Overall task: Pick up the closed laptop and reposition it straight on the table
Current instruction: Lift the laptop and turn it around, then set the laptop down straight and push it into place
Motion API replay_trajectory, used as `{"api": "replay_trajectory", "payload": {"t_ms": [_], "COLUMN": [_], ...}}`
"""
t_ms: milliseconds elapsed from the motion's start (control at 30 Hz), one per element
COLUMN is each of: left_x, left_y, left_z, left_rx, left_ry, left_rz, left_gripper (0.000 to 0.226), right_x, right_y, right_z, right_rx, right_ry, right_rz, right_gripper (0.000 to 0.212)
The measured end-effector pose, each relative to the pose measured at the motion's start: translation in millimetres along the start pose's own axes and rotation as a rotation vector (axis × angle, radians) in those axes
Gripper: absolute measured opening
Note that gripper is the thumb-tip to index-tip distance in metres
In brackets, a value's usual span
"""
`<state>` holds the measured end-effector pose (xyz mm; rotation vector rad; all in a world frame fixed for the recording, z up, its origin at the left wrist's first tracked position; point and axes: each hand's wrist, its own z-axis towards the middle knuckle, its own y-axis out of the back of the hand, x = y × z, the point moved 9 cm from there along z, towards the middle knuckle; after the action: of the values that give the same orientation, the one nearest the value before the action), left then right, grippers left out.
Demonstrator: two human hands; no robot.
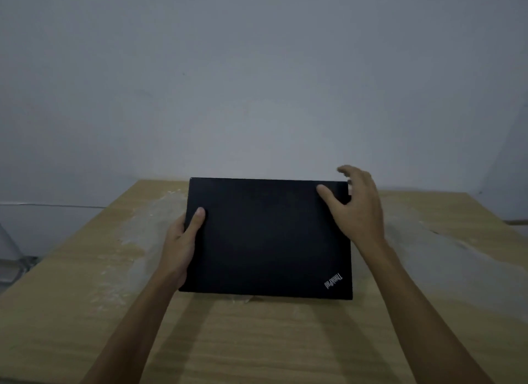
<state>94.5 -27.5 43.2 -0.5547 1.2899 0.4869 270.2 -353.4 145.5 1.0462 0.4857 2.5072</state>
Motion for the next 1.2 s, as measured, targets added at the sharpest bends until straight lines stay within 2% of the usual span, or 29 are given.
{"api": "replay_trajectory", "payload": {"t_ms": [33,100,200,333,467,533,633,733,833,1033,1200], "left_x": [5,14,20,28,40,43,49,55,64,78,92], "left_y": [2,1,-13,-33,-47,-54,-66,-80,-93,-121,-136], "left_z": [-1,0,1,-1,-2,-3,0,13,38,95,135], "left_rx": [-0.018,-0.047,-0.044,-0.024,0.052,0.068,0.068,0.057,0.059,0.077,0.089], "left_ry": [0.017,0.052,0.069,0.086,0.122,0.098,0.080,0.076,0.060,0.012,0.058], "left_rz": [-0.009,-0.029,-0.033,0.017,0.133,0.218,0.290,0.366,0.382,0.404,0.426], "left_gripper": [0.043,0.045,0.039,0.043,0.041,0.033,0.019,0.026,0.024,0.043,0.051], "right_x": [-22,-53,-69,-88,-112,-123,-138,-152,-168,-198,-217], "right_y": [2,-11,-37,-37,-30,-27,-25,-28,-38,-69,-92], "right_z": [-11,-38,-66,-80,-98,-102,-99,-85,-67,-18,17], "right_rx": [0.016,0.113,0.269,0.214,0.186,0.185,0.183,0.161,0.139,0.123,0.128], "right_ry": [-0.146,-0.372,-0.480,-0.560,-0.629,-0.646,-0.663,-0.663,-0.668,-0.672,-0.656], "right_rz": [0.158,0.459,0.638,0.579,0.546,0.482,0.360,0.291,0.249,0.165,0.087], "right_gripper": [0.048,0.039,0.025,0.032,0.015,0.010,0.022,0.034,0.032,0.031,0.031]}}
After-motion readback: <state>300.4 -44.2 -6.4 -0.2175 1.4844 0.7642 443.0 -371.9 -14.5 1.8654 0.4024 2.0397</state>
